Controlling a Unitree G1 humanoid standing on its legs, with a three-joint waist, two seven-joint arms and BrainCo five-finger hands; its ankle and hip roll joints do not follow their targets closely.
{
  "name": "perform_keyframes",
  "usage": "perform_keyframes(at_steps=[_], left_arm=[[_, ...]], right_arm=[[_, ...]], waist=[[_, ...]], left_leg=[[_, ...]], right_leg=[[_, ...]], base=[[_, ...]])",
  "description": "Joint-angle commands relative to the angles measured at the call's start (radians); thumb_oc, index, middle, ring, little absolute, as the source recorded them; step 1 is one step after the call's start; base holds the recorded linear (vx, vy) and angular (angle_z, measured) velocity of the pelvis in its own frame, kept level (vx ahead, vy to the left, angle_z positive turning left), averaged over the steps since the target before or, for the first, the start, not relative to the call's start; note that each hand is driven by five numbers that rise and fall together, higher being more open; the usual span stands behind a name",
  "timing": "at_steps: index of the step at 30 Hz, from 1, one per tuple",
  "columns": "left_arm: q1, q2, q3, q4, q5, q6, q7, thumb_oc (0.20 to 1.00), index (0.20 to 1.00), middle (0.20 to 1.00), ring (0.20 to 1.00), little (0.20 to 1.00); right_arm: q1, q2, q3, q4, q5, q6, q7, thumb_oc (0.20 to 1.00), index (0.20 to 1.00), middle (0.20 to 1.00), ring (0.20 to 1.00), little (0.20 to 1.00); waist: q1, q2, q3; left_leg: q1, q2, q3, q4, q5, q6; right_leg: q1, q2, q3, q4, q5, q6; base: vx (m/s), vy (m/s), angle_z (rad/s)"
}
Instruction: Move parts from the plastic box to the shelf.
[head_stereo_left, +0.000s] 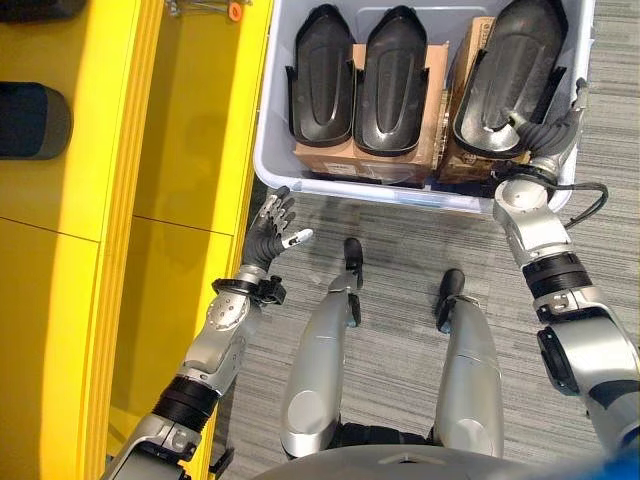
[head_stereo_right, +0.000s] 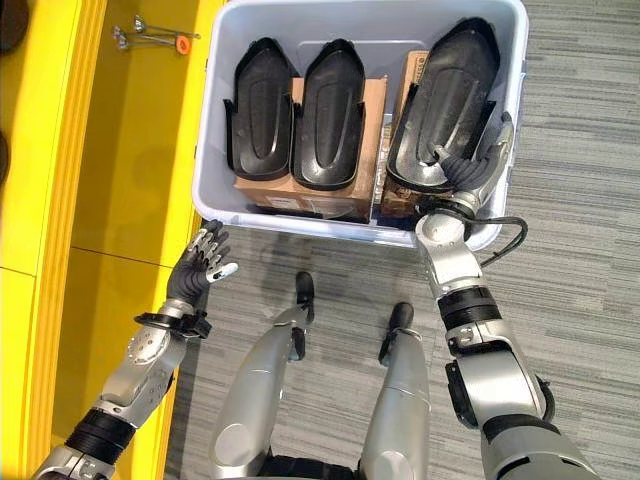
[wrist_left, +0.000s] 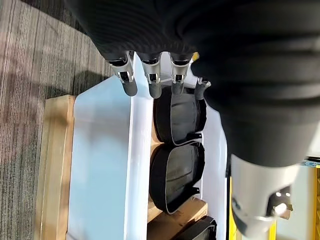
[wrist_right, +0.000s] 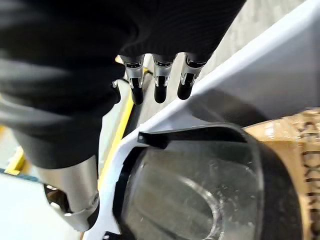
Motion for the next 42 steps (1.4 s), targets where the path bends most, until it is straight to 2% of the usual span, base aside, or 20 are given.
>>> perform_keyframes(at_steps=[1, 10, 16, 21, 24, 28, 29, 30, 31, 32, 33, 36, 38, 42], left_arm=[[0.014, -0.017, -0.020, -0.050, -0.013, -0.062, 0.007, 1.000, 1.000, 1.000, 1.000, 1.000], [0.009, -0.011, -0.025, -0.060, -0.015, -0.044, 0.007, 1.000, 1.000, 1.000, 1.000, 1.000], [0.008, -0.006, -0.027, -0.068, -0.021, -0.039, 0.012, 1.000, 1.000, 1.000, 1.000, 1.000], [0.003, -0.003, -0.031, -0.073, -0.021, -0.029, 0.017, 1.000, 1.000, 1.000, 1.000, 1.000], [-0.002, -0.002, -0.033, -0.070, -0.022, -0.028, 0.017, 1.000, 1.000, 1.000, 1.000, 1.000], [-0.003, 0.002, -0.036, -0.074, -0.025, -0.027, 0.020, 1.000, 1.000, 1.000, 1.000, 1.000], [0.001, 0.002, -0.041, -0.071, -0.025, -0.027, 0.021, 1.000, 1.000, 1.000, 1.000, 1.000], [0.000, 0.004, -0.043, -0.072, -0.026, -0.026, 0.022, 1.000, 1.000, 1.000, 1.000, 1.000], [-0.004, 0.006, -0.042, -0.073, -0.030, -0.027, 0.022, 1.000, 1.000, 1.000, 1.000, 1.000], [-0.004, 0.007, -0.043, -0.073, -0.033, -0.027, 0.022, 1.000, 1.000, 1.000, 1.000, 1.000], [0.001, 0.009, -0.046, -0.073, -0.034, -0.026, 0.021, 1.000, 1.000, 1.000, 1.000, 1.000], [0.005, 0.016, -0.052, -0.078, -0.051, -0.027, 0.011, 1.000, 1.000, 1.000, 1.000, 1.000], [0.003, 0.022, -0.057, -0.073, -0.054, -0.030, 0.007, 1.000, 1.000, 1.000, 1.000, 1.000], [0.003, 0.029, -0.067, -0.085, -0.053, -0.027, 0.012, 1.000, 1.000, 1.000, 1.000, 1.000]], right_arm=[[-0.035, -0.022, -0.033, 0.020, 0.107, -0.045, -0.006, 1.000, 1.000, 1.000, 1.000, 1.000], [-0.042, -0.005, -0.054, 0.081, 0.241, -0.054, 0.021, 1.000, 1.000, 1.000, 1.000, 1.000], [-0.049, -0.011, -0.047, 0.100, 0.211, -0.049, 0.041, 1.000, 1.000, 1.000, 1.000, 1.000], [-0.065, -0.021, -0.036, 0.119, 0.216, -0.019, 0.069, 1.000, 1.000, 1.000, 1.000, 1.000], [-0.078, -0.024, -0.029, 0.146, 0.222, -0.019, 0.052, 1.000, 1.000, 1.000, 1.000, 1.000], [-0.090, -0.042, -0.037, 0.189, 0.227, -0.007, 0.046, 1.000, 1.000, 1.000, 1.000, 1.000], [-0.087, -0.043, -0.036, 0.198, 0.222, -0.005, 0.049, 1.000, 1.000, 1.000, 1.000, 1.000], [-0.094, -0.048, -0.036, 0.215, 0.215, -0.003, 0.053, 1.000, 1.000, 1.000, 1.000, 1.000], [-0.110, -0.059, -0.035, 0.230, 0.209, 0.006, 0.058, 1.000, 1.000, 1.000, 1.000, 1.000], [-0.114, -0.065, -0.034, 0.238, 0.205, 0.013, 0.066, 1.000, 1.000, 1.000, 1.000, 1.000], [-0.113, -0.070, -0.031, 0.247, 0.200, 0.020, 0.072, 1.000, 1.000, 1.000, 1.000, 1.000], [-0.148, -0.098, -0.012, 0.300, 0.145, 0.038, 0.057, 1.000, 1.000, 1.000, 1.000, 1.000], [-0.175, -0.119, 0.000, 0.346, 0.177, 0.059, 0.049, 1.000, 1.000, 1.000, 1.000, 1.000], [-0.194, -0.146, 0.008, 0.405, 0.208, 0.054, 0.050, 1.000, 1.000, 1.000, 1.000, 1.000]], waist=[[0.005, 0.039, -0.018], [0.010, 0.040, -0.018], [0.011, 0.043, -0.018], [0.013, 0.047, -0.018], [0.016, 0.052, -0.018], [0.020, 0.057, -0.018], [0.019, 0.054, -0.018], [0.020, 0.056, -0.018], [0.024, 0.063, -0.018], [0.025, 0.064, -0.018], [0.025, 0.061, -0.018], [0.033, 0.067, -0.018], [0.040, 0.069, -0.018], [0.046, 0.069, -0.018]], left_leg=[[0.040, -0.073, -0.050, 0.076, -0.166, 0.029], [0.043, -0.070, -0.048, 0.073, -0.166, 0.030], [0.033, -0.071, -0.046, 0.076, -0.163, 0.030], [0.021, -0.072, -0.044, 0.081, -0.161, 0.030], [0.012, -0.074, -0.044, 0.086, -0.161, 0.031], [-0.005, -0.079, -0.049, 0.093, -0.162, 0.034], [0.012, -0.085, -0.055, 0.100, -0.187, 0.029], [0.007, -0.086, -0.056, 0.102, -0.187, 0.029], [-0.019, -0.082, -0.052, 0.099, -0.162, 0.035], [-0.021, -0.083, -0.053, 0.100, -0.161, 0.035], [-0.007, -0.089, -0.060, 0.108, -0.185, 0.029], [-0.024, -0.091, -0.063, 0.120, -0.188, 0.028], [-0.038, -0.092, -0.065, 0.129, -0.188, 0.029], [-0.060, -0.093, -0.071, 0.140, -0.191, 0.029]], right_leg=[[0.069, 0.041, -0.015, -0.044, 0.015, -0.018], [0.068, 0.042, -0.020, -0.037, 0.012, -0.019], [0.057, 0.044, -0.020, -0.032, 0.012, -0.021], [0.043, 0.041, -0.022, -0.020, 0.010, -0.021], [0.034, 0.041, -0.022, -0.010, 0.006, -0.022], [0.016, 0.040, -0.021, 0.005, 0.002, -0.022], [0.033, 0.039, -0.011, 0.014, -0.024, -0.015], [0.028, 0.037, -0.011, 0.018, -0.026, -0.016], [0.002, 0.038, -0.022, 0.019, -0.004, -0.023], [-0.001, 0.037, -0.022, 0.022, -0.005, -0.023], [0.014, 0.036, -0.012, 0.031, -0.030, -0.016], [-0.002, 0.032, -0.014, 0.050, -0.038, -0.016], [-0.013, 0.030, -0.016, 0.061, -0.042, -0.018], [-0.030, 0.030, -0.019, 0.075, -0.047, -0.018]], base=[[0.00, 0.000, 0.00], [0.00, 0.000, 0.00], [0.00, 0.000, 0.00], [0.00, 0.000, 0.00], [0.00, 0.000, 0.00], [0.02, 0.001, 0.02], [0.07, -0.001, 0.05], [0.00, 0.007, 0.10], [-0.08, 0.014, 0.11], [0.00, 0.006, 0.07], [0.08, -0.004, 0.04], [0.02, -0.001, 0.07], [0.00, -0.004, 0.05], [0.00, -0.020, 0.06]])
